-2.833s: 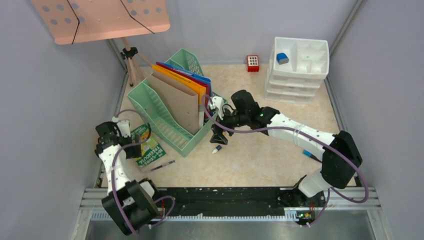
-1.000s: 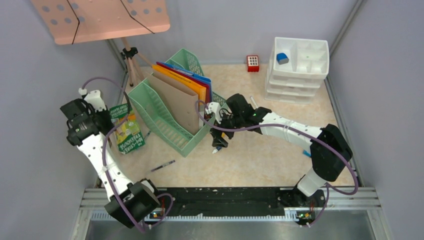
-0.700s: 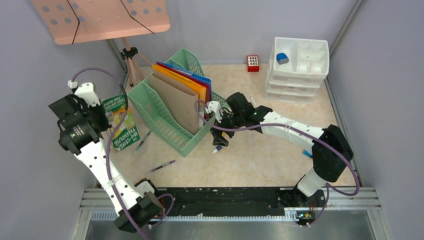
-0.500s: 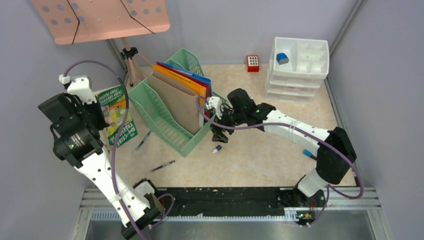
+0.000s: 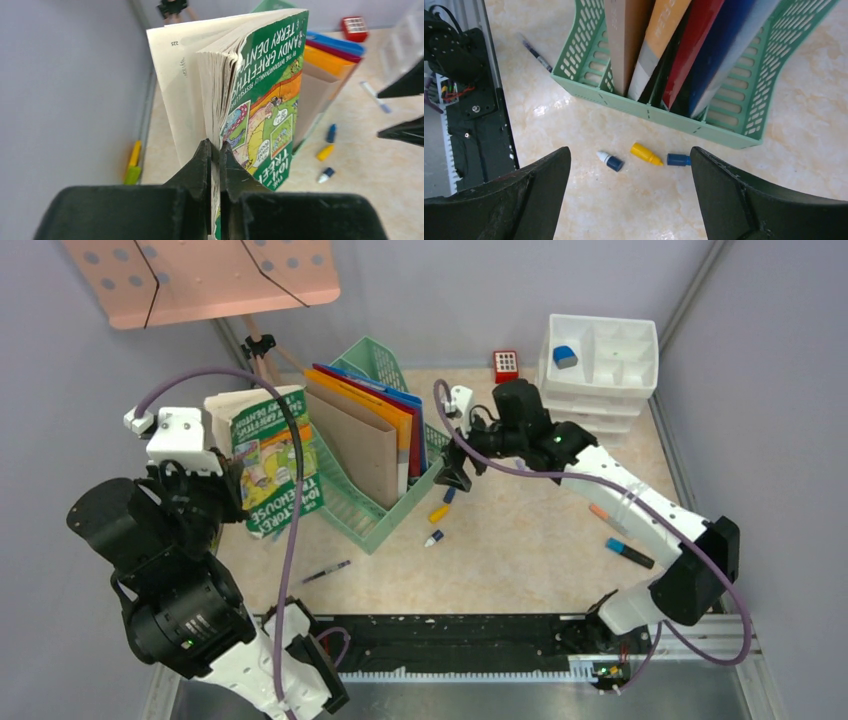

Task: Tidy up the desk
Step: Pick up the book at the corner of the board.

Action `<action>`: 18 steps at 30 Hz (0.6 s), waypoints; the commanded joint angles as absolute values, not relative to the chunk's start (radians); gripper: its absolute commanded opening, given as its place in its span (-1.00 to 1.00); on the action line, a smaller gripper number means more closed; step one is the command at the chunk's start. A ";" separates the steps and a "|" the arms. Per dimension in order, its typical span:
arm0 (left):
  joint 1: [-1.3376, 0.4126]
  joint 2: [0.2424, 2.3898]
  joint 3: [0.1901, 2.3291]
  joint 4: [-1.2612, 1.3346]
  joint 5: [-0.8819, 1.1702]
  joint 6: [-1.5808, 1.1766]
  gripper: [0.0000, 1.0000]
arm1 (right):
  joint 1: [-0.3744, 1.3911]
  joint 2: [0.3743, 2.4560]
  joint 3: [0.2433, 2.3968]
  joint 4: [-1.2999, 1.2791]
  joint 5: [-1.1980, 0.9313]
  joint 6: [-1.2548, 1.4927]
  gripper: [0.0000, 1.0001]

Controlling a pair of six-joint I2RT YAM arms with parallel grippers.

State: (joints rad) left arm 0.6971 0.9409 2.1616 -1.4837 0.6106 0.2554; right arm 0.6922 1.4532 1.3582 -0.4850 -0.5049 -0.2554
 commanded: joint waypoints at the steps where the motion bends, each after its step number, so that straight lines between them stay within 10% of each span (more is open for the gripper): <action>1: 0.697 0.976 2.207 -1.411 0.847 0.140 -1.00 | 0.652 1.379 1.447 -0.501 -0.600 -0.222 0.78; 18: 0.696 0.990 2.047 -1.047 1.152 -0.206 -1.00 | 0.584 1.371 1.486 -0.062 -1.003 0.335 0.98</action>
State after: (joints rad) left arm 0.6968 0.9798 2.0323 -1.2575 1.0401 -0.0780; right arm 0.5865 1.3312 1.4132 -0.2279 -0.9253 0.1551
